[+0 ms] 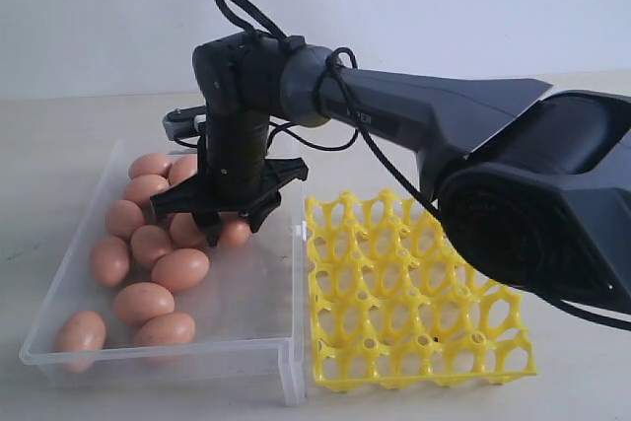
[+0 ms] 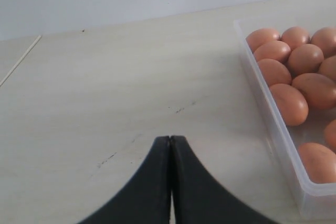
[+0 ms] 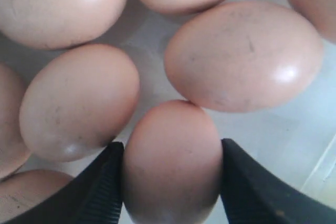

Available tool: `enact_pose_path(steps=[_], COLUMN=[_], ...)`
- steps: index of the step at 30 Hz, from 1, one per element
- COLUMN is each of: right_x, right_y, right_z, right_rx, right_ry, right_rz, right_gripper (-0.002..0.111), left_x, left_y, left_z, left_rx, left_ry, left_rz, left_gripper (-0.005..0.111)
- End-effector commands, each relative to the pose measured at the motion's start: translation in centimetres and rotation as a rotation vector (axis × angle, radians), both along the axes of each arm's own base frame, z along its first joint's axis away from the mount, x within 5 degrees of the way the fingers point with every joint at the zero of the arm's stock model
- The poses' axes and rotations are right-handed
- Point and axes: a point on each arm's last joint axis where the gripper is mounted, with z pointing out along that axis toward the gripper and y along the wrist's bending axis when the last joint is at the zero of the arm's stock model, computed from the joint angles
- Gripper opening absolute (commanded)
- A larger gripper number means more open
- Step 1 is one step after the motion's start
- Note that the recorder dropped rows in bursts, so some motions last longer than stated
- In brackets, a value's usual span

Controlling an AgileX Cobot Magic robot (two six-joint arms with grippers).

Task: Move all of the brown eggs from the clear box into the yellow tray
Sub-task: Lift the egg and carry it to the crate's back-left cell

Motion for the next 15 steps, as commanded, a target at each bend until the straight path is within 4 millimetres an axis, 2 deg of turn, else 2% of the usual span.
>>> enact_pose_path(steps=[1, 3, 7, 10, 12, 13, 14, 15], right_x=[0.5, 0.6, 0.8, 0.3, -0.3, -1.2, -1.5, -2.7], right_y=[0.0, 0.1, 0.1, -0.9, -2.1, -3.8, -4.6, -6.6], right_z=[1.2, 2.4, 6.5, 8.6, 9.6, 10.3, 10.9, 10.8], right_rx=[0.023, 0.054, 0.166, 0.222, 0.244, 0.283, 0.31, 0.353], right_ry=[-0.044, -0.09, -0.274, -0.417, -0.512, -0.603, -0.657, -0.722], right_rz=[0.025, 0.052, 0.099, 0.12, 0.135, 0.142, 0.145, 0.143], right_gripper=[0.0, 0.0, 0.0, 0.0, 0.0, 0.0, 0.0, 0.0], left_x=[0.0, 0.0, 0.0, 0.0, 0.0, 0.0, 0.0, 0.0], left_y=[-0.1, -0.1, -0.1, -0.1, -0.1, -0.1, -0.1, -0.1], left_z=[0.2, 0.2, 0.2, 0.2, 0.2, 0.2, 0.2, 0.2], left_rx=[-0.007, -0.007, -0.007, -0.007, -0.007, -0.007, -0.007, -0.007], left_ry=[-0.019, -0.019, -0.019, -0.019, -0.019, -0.019, -0.019, -0.019], left_rz=[-0.007, -0.007, -0.007, -0.007, -0.007, -0.007, -0.007, -0.007], left_gripper=[0.0, 0.0, 0.0, 0.0, 0.0, 0.0, 0.0, 0.0])
